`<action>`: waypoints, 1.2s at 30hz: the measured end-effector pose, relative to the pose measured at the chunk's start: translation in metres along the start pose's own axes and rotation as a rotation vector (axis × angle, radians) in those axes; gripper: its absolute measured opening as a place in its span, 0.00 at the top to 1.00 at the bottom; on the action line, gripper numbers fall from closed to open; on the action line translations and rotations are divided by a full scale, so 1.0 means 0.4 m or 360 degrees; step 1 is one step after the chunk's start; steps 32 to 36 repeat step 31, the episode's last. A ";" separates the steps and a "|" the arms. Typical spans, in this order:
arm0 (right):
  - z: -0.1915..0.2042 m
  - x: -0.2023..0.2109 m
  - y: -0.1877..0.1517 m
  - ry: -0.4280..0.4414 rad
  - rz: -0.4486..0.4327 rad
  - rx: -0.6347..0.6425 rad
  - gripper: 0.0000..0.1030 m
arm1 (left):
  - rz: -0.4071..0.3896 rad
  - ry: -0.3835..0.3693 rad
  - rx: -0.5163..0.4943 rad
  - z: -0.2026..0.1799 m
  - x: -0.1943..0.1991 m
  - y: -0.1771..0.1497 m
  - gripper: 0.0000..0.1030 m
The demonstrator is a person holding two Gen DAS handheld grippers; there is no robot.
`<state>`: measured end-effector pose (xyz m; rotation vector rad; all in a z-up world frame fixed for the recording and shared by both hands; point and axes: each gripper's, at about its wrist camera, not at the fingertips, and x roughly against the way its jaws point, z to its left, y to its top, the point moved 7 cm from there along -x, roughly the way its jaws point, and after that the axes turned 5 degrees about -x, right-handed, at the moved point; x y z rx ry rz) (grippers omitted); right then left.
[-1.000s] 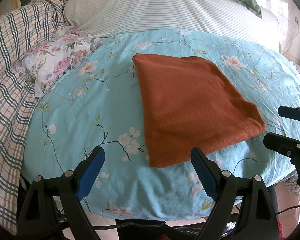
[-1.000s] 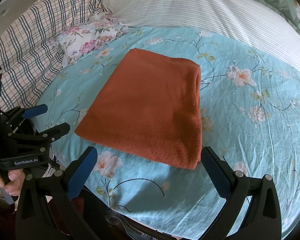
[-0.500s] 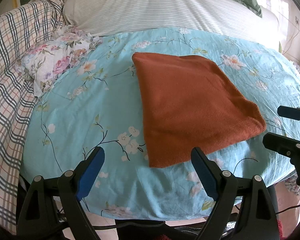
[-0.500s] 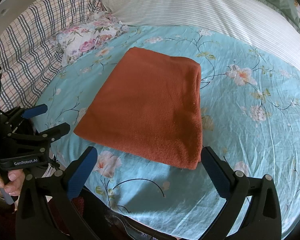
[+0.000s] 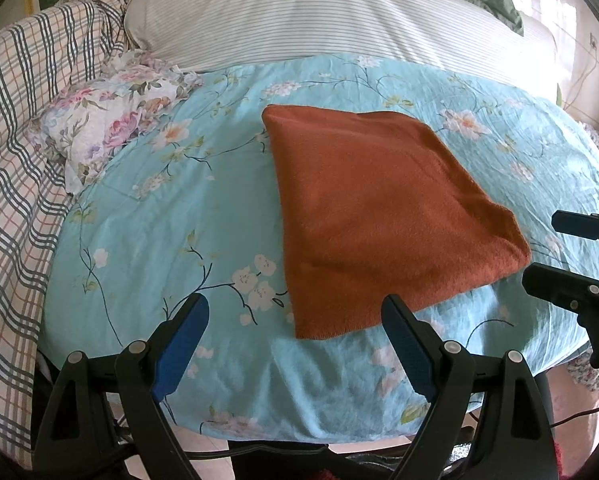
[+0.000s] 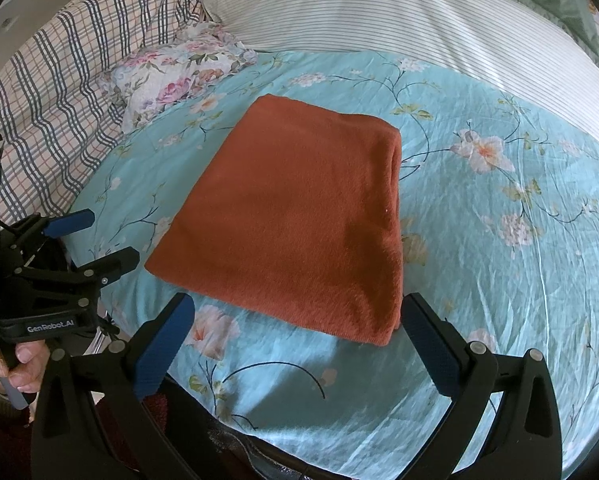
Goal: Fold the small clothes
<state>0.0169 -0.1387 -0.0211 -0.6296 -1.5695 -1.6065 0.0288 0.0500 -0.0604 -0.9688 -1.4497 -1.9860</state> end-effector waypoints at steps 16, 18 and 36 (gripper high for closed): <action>-0.023 -0.020 0.028 0.0019 0.0013 0.0007 0.00 | -0.0011 0.0007 -0.0010 0.014 -0.018 0.028 0.14; -0.025 -0.021 0.030 0.0020 0.0013 0.0007 0.00 | -0.0010 0.0004 -0.0011 0.017 -0.021 0.031 0.14; -0.037 -0.039 0.039 0.0030 0.0020 -0.0015 0.00 | -0.0003 -0.0005 -0.0006 0.018 -0.035 0.040 0.13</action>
